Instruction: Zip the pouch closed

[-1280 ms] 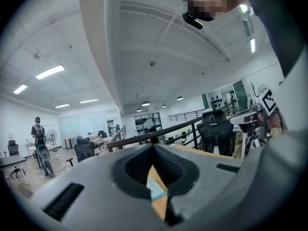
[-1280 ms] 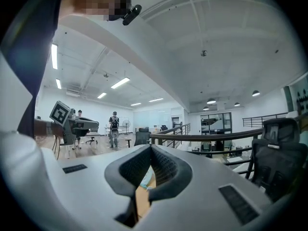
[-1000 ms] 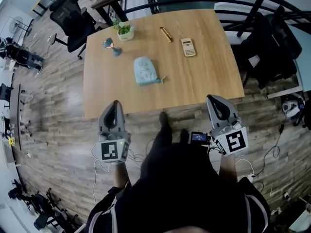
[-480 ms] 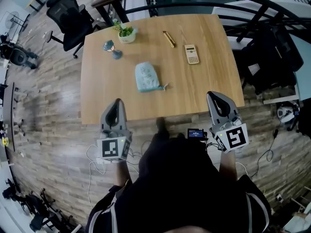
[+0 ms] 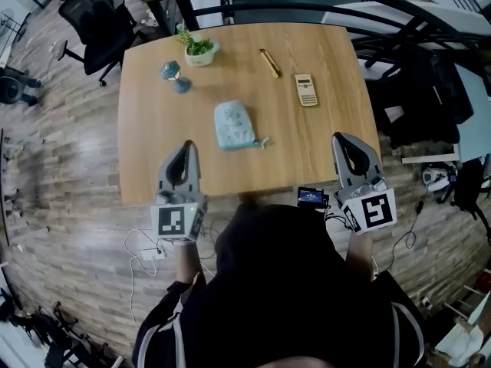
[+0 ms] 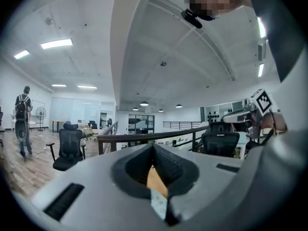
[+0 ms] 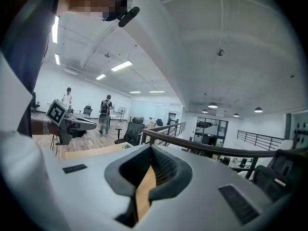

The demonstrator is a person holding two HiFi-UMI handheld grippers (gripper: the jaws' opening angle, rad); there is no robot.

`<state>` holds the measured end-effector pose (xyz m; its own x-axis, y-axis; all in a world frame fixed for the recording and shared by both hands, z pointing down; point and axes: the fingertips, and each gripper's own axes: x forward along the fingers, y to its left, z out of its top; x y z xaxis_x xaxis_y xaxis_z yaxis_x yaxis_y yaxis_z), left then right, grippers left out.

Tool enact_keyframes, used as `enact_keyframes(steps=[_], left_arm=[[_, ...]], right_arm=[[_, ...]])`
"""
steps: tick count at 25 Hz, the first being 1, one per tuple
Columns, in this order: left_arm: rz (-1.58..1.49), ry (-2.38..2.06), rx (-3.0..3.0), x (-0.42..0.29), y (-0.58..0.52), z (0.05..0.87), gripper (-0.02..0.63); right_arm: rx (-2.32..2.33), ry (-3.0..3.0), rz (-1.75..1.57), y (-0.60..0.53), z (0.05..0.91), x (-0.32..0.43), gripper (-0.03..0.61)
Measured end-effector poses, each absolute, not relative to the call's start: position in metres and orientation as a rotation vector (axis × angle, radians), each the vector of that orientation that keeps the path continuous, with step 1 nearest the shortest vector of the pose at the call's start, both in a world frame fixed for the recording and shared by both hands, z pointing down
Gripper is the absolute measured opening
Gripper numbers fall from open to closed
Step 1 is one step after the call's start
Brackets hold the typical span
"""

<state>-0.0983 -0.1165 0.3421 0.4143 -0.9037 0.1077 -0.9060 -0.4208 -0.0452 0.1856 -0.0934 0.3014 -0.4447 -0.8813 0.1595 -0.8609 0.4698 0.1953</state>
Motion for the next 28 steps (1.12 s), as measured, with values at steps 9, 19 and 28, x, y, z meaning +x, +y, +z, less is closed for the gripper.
enact_keyframes(steps=[9,19,28], left_arm=[[0.268,-1.615,2.613,-0.132,-0.147,0.376,0.002],[0.293,-1.602,2.505,-0.099,-0.124,0.404,0.002],[0.323,-1.534,2.478,-0.072,-0.111,0.418,0.002]], right_arm=[[1.463,-2.426,-0.102,-0.128,0.324,0.154,0.012],[1.381,-2.461,-0.031,-0.136,0.354,0.172,0.012],[1.18,-2.404,-0.001,-0.143,0.423,0.17,0.012]])
